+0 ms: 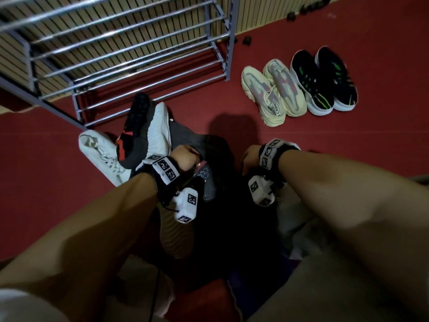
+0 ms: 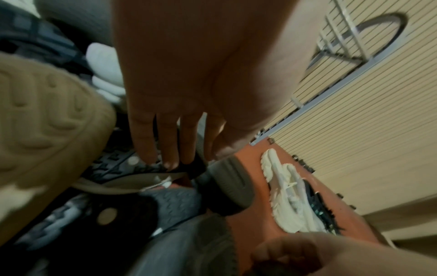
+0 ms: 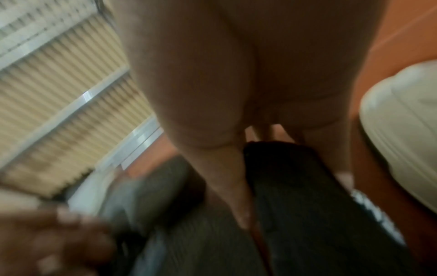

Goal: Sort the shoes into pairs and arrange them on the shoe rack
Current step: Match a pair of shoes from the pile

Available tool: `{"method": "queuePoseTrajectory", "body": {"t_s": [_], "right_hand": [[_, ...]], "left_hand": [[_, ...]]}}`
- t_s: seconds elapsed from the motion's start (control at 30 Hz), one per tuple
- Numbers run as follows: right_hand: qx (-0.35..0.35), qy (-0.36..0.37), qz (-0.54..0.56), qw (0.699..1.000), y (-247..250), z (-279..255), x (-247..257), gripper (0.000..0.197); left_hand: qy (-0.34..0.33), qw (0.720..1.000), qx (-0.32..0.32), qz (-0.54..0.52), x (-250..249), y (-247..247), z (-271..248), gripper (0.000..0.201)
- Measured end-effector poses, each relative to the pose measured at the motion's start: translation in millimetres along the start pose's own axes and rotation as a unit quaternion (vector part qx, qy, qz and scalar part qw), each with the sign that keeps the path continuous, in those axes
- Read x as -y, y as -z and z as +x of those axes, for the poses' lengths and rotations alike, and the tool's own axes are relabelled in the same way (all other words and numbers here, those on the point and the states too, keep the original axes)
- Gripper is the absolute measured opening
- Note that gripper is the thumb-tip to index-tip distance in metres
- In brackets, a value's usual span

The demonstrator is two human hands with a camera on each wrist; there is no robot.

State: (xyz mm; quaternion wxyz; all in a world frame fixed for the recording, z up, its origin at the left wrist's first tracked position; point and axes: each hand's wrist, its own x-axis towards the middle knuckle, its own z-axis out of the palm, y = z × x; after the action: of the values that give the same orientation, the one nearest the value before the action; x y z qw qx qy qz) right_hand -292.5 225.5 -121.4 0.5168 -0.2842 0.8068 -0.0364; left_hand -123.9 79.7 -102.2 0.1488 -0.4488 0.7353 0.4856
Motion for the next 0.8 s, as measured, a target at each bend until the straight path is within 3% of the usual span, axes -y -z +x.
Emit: {"method": "queuePoseTrajectory", "body": {"t_s": [0.27, 0.4, 0.5, 0.63, 0.67, 0.73, 0.8], "right_hand": [[-0.096, 0.033, 0.005, 0.995, 90.0, -52.8, 52.3, 0.057], [-0.162, 0.101, 0.104, 0.976, 135.2, -90.3, 95.7, 0.041], [-0.235, 0.17, 0.261, 0.921, 150.2, -106.3, 114.9, 0.046], [-0.293, 0.209, 0.422, 0.832, 141.5, -102.9, 121.7, 0.047], [-0.305, 0.209, 0.445, 0.816, 138.1, -99.4, 122.5, 0.047], [-0.319, 0.191, 0.496, 0.785, 132.0, -93.8, 123.9, 0.047], [-0.307, 0.167, 0.547, 0.76, 128.7, -90.4, 124.8, 0.048]], "left_hand": [[-0.036, 0.997, 0.005, -0.062, -22.0, 31.5, -14.9, 0.011], [-0.036, 0.984, 0.003, -0.173, -47.5, 53.6, -40.0, 0.012], [-0.054, 0.974, -0.032, -0.218, -62.9, 73.3, -51.2, 0.011], [-0.063, 0.945, -0.144, -0.286, -69.4, 109.9, -56.9, 0.006], [-0.056, 0.938, -0.164, -0.302, -68.2, 118.2, -54.9, 0.023], [-0.042, 0.922, -0.171, -0.344, -65.8, 129.4, -57.0, 0.046], [-0.019, 0.91, -0.141, -0.39, -65.9, 132.5, -62.0, 0.03]]}}
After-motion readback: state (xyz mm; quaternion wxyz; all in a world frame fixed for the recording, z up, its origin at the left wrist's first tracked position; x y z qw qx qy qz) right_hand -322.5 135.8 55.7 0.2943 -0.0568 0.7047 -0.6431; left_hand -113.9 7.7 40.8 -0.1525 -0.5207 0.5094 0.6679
